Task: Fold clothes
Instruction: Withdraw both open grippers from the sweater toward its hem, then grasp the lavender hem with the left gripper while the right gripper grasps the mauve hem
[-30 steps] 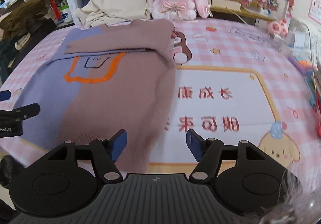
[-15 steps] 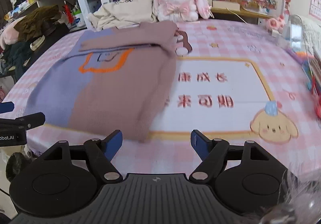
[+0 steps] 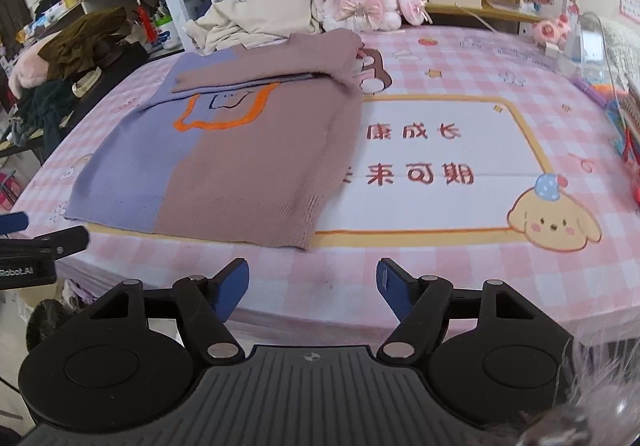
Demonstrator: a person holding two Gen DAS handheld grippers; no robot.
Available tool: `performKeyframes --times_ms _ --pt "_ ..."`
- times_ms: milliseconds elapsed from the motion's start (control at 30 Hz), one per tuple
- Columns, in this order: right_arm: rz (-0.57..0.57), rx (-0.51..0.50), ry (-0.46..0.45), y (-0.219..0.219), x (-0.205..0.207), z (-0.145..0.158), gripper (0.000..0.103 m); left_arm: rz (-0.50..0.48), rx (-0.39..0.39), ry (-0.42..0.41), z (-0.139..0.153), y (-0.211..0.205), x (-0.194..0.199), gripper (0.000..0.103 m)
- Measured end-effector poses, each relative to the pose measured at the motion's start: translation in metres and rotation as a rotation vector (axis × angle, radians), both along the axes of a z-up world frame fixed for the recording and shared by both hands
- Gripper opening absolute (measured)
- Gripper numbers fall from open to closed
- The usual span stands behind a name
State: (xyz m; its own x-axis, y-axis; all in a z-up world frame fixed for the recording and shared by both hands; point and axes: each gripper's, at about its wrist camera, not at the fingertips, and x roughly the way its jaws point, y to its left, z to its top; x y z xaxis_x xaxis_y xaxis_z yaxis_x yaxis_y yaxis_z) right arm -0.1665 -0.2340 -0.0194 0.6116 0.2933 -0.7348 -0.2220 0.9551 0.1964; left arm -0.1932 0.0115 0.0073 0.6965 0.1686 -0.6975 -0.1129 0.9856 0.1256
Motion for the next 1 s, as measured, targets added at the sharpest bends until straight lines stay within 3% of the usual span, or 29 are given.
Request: performKeyframes --times_ms 333,400,467,667,1000 --pt "-0.030 -0.035 0.023 0.022 0.029 -0.005 0.064 0.110 -0.097 -0.006 -0.007 0.071 0.012 0.102" --pt "-0.054 -0.046 0.036 0.023 0.039 -0.008 0.059 0.131 -0.122 -0.012 -0.010 0.086 0.018 0.097" --pt "-0.079 -0.051 0.046 0.024 0.047 -0.010 0.058 0.152 -0.147 -0.018 -0.012 0.101 0.024 0.088" --pt "-0.136 -0.046 0.082 0.029 0.065 -0.014 0.052 0.183 -0.208 0.015 -0.026 0.135 0.050 0.074" --pt "-0.190 -0.046 0.118 0.038 0.081 -0.021 0.044 0.190 -0.290 0.078 -0.038 0.163 0.075 0.055"
